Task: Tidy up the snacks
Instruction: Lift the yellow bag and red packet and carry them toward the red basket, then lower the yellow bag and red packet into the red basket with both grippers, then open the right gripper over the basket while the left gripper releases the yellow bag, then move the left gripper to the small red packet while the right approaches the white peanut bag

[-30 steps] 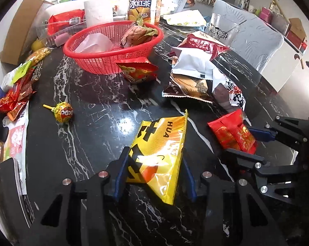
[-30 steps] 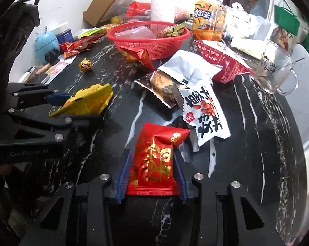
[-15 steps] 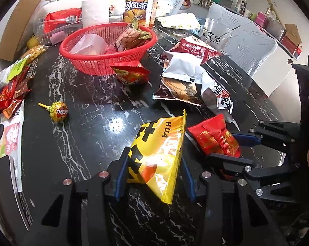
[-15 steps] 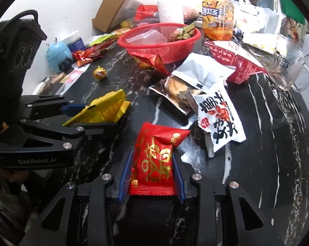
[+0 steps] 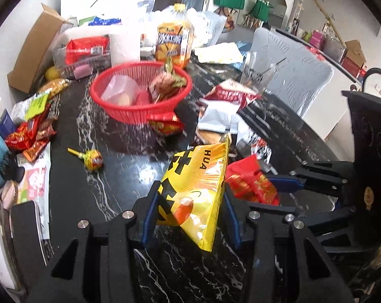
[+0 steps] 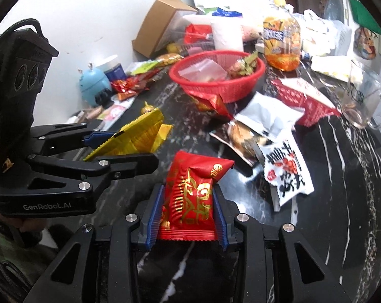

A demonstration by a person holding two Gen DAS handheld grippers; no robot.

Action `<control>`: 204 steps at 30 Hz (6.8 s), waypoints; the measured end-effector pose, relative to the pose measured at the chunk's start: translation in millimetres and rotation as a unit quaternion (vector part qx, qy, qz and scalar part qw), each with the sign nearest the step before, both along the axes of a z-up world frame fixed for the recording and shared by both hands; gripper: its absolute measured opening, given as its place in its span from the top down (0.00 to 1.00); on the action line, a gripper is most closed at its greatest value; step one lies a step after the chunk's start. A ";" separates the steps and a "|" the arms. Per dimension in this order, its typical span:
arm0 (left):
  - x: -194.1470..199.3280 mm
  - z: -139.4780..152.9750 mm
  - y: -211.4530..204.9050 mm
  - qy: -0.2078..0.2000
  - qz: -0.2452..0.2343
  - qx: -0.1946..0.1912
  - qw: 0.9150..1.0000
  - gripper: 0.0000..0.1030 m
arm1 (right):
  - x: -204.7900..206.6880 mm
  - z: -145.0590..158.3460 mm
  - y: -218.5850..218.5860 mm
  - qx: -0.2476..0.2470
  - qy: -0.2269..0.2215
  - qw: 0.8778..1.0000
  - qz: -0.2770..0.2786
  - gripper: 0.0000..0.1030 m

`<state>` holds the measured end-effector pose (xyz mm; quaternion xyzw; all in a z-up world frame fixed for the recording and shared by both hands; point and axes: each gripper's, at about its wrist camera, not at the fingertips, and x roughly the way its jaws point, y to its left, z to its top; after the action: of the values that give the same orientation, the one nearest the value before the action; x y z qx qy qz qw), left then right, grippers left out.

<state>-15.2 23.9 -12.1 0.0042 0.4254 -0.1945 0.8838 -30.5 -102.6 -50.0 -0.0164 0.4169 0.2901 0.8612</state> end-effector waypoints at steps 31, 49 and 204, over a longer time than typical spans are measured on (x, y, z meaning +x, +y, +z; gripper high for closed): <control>99.7 129.0 7.2 -0.170 0.024 0.017 0.985 0.56 | 104.3 126.1 9.6 0.000 -0.148 0.989 -0.007 0.65; 190.3 97.8 26.5 -0.154 0.088 0.037 0.984 0.56 | 215.0 113.6 36.4 -0.016 -0.137 0.989 0.046 0.64; 105.4 -10.7 -26.9 -0.017 0.068 0.028 0.997 0.12 | 83.0 -18.2 -65.9 -0.013 0.037 0.996 -0.082 0.29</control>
<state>90.2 -3.0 -22.7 0.0034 0.4150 -0.1222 0.9016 52.5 -168.6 -68.2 0.0173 0.4519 0.2137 0.8659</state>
